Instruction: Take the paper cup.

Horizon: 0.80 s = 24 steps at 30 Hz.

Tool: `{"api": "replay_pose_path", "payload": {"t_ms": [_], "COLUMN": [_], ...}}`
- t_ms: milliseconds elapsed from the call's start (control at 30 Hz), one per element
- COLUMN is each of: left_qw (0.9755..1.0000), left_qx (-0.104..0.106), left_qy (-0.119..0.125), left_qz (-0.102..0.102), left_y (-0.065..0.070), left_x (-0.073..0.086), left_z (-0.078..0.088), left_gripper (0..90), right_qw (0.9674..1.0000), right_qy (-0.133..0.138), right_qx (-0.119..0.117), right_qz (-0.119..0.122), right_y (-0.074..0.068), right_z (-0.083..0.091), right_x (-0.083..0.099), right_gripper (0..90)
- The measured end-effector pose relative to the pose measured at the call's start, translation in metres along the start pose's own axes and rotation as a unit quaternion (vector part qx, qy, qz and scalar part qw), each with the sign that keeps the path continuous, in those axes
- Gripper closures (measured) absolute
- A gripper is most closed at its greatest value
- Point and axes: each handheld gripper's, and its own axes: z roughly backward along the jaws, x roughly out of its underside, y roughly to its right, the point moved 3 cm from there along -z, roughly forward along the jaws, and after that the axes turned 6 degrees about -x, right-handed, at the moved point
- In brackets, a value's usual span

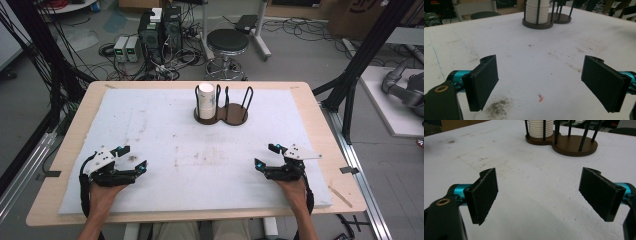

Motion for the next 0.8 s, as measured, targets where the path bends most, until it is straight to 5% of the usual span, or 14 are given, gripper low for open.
{"api": "replay_pose_path", "payload": {"t_ms": [300, 533, 667, 800], "left_qw": [1.0, 1.0, 1.0, 1.0], "left_qx": [-0.004, -0.004, -0.004, -0.003], "left_qy": [0.001, 0.003, 0.001, 0.0], "left_qz": [-0.005, 0.004, 0.002, 0.005], "left_y": [0.001, 0.0, 0.0, 0.0], "left_x": [0.0, 0.0, 0.0, 0.0], "left_z": [0.0, 0.0, 0.0, 0.0], "left_gripper": [14.0, 14.0, 14.0, 14.0], "right_qw": [0.9999, 0.9996, 0.9989, 0.9987], "right_qy": [0.015, 0.029, 0.032, 0.043], "right_qx": [0.008, 0.0, -0.026, -0.025], "right_qz": [0.001, -0.003, -0.022, -0.011], "right_y": [0.0, 0.001, 0.003, 0.004], "right_z": [0.003, 0.005, 0.007, 0.011], "right_x": [0.0, 0.0, -0.002, -0.012], "right_gripper": [16.1, 16.1, 16.1, 16.0]}}
